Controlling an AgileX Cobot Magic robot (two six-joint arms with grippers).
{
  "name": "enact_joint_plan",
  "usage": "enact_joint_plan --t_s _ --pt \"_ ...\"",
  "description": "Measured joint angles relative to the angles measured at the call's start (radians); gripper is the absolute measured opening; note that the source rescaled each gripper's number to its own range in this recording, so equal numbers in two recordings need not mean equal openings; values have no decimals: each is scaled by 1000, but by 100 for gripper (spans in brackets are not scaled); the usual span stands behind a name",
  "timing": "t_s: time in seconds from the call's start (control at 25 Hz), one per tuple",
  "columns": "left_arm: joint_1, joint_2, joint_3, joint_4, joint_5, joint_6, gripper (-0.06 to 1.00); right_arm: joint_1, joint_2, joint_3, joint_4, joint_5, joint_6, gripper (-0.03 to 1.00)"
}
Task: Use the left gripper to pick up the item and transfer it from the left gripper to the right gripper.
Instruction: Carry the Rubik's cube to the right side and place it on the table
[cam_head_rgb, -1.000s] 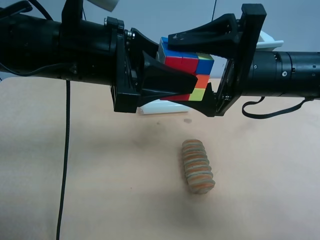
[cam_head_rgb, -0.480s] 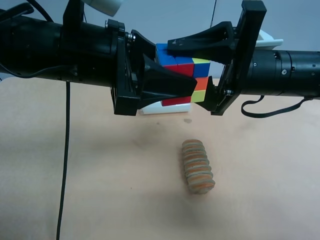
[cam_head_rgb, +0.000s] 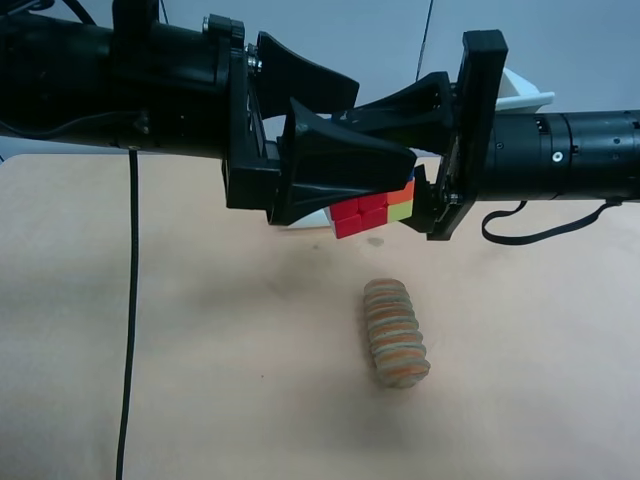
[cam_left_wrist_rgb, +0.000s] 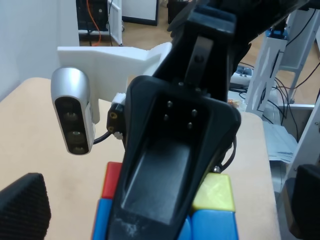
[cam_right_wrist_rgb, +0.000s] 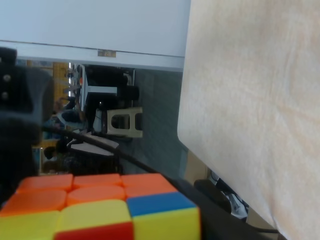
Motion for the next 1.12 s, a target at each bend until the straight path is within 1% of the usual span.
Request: enact_joint_plan --t_s 0.12,0.24,0.32,0.44,0.6,0.76,0.88,0.96,1.12 --pt "15 -31 0 12 -11 -4 98 0 0 0 0 0 4 0" --pt "70 -81 0 46 -13 -52 98 0 0 0 0 0 5 0" --pt "113 -119 0 97 -12 -104 99 0 0 0 0 0 5 0" --pt "183 -178 0 225 2 -215 99 0 0 0 0 0 5 0" --pt "283 -276 0 417 24 -434 99 0 0 0 0 0 6 0" --pt "379 -389 0 633 64 -721 99 0 0 0 0 0 6 0" --pt "437 -467 0 803 139 -925 99 0 0 0 0 0 6 0" --pt "466 -511 0 925 213 -1059 99 0 0 0 0 0 6 0" --pt "488 -594 0 1134 358 -1287 99 0 0 0 0 0 6 0"
